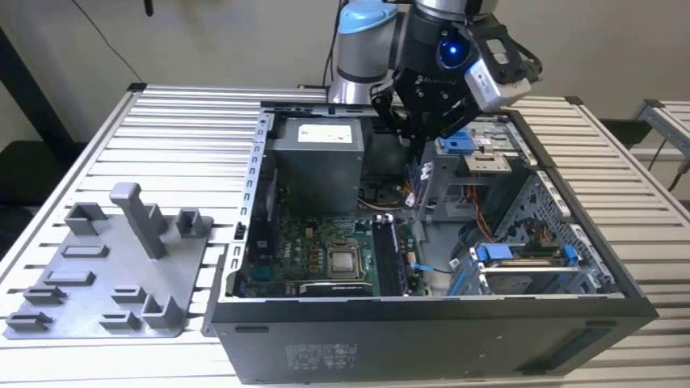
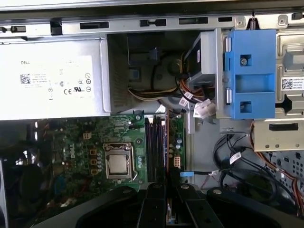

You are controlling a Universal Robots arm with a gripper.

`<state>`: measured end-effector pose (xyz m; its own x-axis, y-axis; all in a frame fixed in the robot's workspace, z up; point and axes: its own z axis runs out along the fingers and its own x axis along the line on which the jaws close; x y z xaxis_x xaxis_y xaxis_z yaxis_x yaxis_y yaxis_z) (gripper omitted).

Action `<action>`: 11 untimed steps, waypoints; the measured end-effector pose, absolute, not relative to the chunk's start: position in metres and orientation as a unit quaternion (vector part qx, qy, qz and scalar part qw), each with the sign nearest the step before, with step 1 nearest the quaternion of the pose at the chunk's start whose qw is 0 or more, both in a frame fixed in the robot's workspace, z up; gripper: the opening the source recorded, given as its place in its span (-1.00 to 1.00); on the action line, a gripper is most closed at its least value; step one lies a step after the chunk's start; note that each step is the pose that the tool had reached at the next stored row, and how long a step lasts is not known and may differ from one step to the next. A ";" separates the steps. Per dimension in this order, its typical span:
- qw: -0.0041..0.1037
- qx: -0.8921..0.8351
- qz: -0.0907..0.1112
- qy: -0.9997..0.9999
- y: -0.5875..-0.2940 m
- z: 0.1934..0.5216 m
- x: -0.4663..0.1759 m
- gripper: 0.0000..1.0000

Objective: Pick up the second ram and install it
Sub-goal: 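Insert the second ram into the second slot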

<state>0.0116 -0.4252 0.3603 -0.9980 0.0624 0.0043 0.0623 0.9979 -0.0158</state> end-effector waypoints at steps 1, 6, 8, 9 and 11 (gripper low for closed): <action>0.002 -0.031 0.009 -0.999 -0.425 0.359 0.012 -0.72; 0.002 -0.031 0.011 -0.999 -0.425 0.356 0.012 -0.72; 0.002 -0.031 0.012 -0.999 -0.425 0.356 0.012 -0.72; 0.002 -0.031 0.012 -0.999 -0.425 0.356 0.012 -0.72; 0.002 -0.031 0.012 -0.999 -0.425 0.355 0.012 -0.72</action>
<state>0.0116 -0.4252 0.3555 -0.9981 0.0621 0.0038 0.0620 0.9978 -0.0237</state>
